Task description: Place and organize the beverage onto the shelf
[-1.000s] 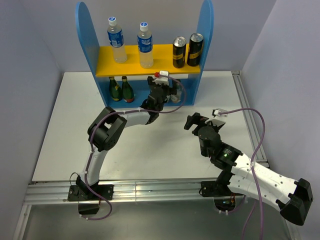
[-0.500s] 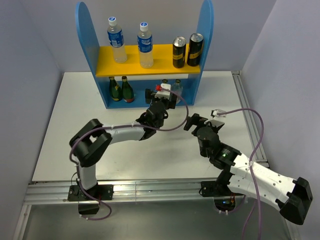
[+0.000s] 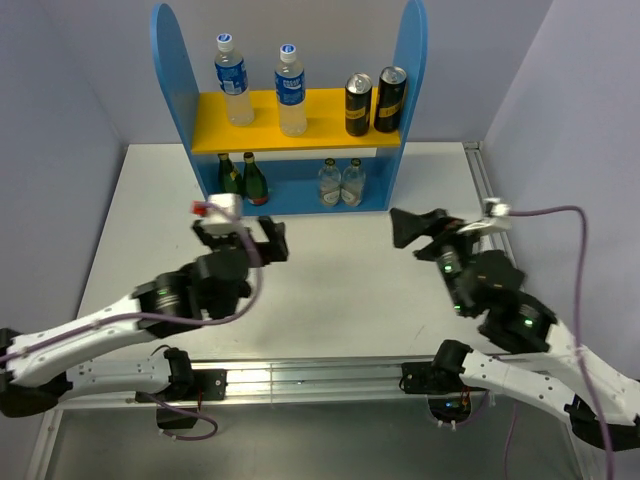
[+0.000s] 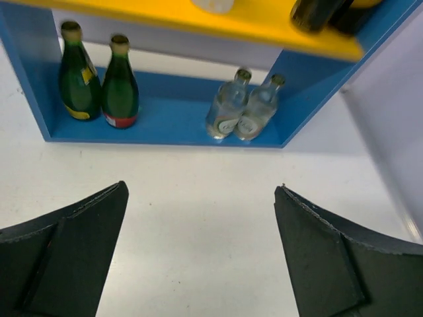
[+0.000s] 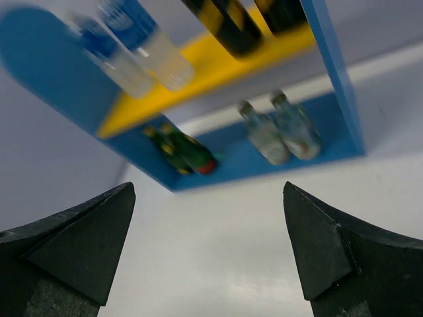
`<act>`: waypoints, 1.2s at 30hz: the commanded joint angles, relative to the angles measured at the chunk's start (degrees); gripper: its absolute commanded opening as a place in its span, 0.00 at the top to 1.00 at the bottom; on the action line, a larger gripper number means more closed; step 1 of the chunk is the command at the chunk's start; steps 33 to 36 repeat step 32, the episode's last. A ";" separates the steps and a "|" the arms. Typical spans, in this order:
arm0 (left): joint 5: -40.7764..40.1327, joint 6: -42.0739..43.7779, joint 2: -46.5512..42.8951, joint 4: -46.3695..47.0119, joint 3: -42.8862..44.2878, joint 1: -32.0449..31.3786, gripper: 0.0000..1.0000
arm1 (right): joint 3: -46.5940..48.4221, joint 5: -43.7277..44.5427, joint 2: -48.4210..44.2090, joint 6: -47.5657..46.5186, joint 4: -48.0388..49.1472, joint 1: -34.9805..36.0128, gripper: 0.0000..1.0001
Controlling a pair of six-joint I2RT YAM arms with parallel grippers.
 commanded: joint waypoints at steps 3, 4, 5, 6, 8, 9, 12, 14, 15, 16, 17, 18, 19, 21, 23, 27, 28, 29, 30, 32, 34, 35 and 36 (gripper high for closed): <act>-3.97 0.07 -12.67 -14.09 7.48 -2.64 0.01 | 16.04 -10.30 0.53 -7.00 -8.89 0.39 0.00; -4.05 0.34 -13.74 -15.04 8.19 -2.64 0.01 | 17.71 -11.02 0.89 -7.35 -9.79 0.39 0.00; -4.14 0.87 -14.54 -15.05 9.15 -2.64 0.01 | 20.42 -11.99 1.24 -8.05 -10.40 0.39 0.00; -4.23 2.18 -16.02 -14.97 9.51 -2.64 0.01 | 21.41 -13.04 1.51 -8.50 -11.37 0.39 0.00; -4.32 2.98 -17.09 -15.06 10.65 -2.64 0.01 | 23.51 -13.40 1.77 -9.20 -12.16 0.39 0.00; -4.41 3.68 -17.88 -15.05 10.83 -2.64 0.01 | 24.05 -13.32 1.86 -9.29 -12.60 0.39 0.00; -5.02 4.12 -18.32 -15.49 11.36 -2.64 0.01 | 25.02 -13.14 1.77 -9.64 -12.96 0.39 0.00; -5.37 4.04 -18.32 -16.02 11.44 -2.64 0.01 | 25.02 -13.75 1.68 -9.82 -12.96 0.39 0.00; -5.64 3.95 -18.32 -16.11 11.36 -2.64 0.01 | 25.02 -14.02 1.60 -9.91 -13.05 0.48 0.00; -5.81 3.95 -18.32 -16.11 11.18 -2.64 0.01 | 25.02 -14.37 1.60 -10.08 -13.13 0.39 0.00; -5.81 3.86 -18.41 -15.85 11.09 -2.64 0.01 | 25.02 -14.37 1.77 -10.17 -13.22 0.39 0.00; -5.73 4.03 -18.50 -15.85 11.01 -2.64 0.01 | 25.19 -14.37 1.95 -10.17 -13.66 0.39 0.00; -5.64 4.04 -18.59 -15.76 10.74 -2.64 0.01 | 25.46 -14.20 2.21 -10.17 -13.84 0.39 0.00; -5.73 4.39 -18.76 -15.23 10.48 -2.64 0.01 | 25.72 -14.19 2.65 -10.35 -14.10 0.39 0.00; -6.16 4.47 -18.76 -15.14 10.30 -2.64 0.01 | 25.72 -14.02 2.65 -10.52 -13.93 0.39 0.00; -6.43 4.83 -18.76 -15.14 10.21 -2.64 0.01 | 25.11 -13.40 2.39 -10.70 -13.22 0.39 0.00; -6.34 5.00 -18.76 -14.79 10.13 -2.64 0.00 | 24.85 -13.40 2.39 -11.31 -12.96 0.39 0.00; -5.91 5.26 -18.76 -15.05 9.95 -2.64 0.01 | 24.84 -13.58 2.65 -11.49 -12.70 0.39 0.01; -3.73 7.09 -18.94 -13.92 9.43 -2.64 0.01 | 25.02 -12.71 3.09 -10.97 -13.39 0.39 0.01; -3.71 6.33 -19.29 -12.43 8.55 -2.64 0.01 | 23.10 -15.06 1.96 -12.70 -11.65 0.39 0.00; -3.71 6.33 -19.29 -12.43 8.55 -2.64 0.01 | 23.10 -15.06 1.96 -12.70 -11.65 0.39 0.00; -3.71 6.33 -19.29 -12.43 8.55 -2.64 0.01 | 23.10 -15.06 1.96 -12.70 -11.65 0.39 0.00; -3.71 6.33 -19.29 -12.43 8.55 -2.64 0.01 | 23.10 -15.06 1.96 -12.70 -11.65 0.39 0.00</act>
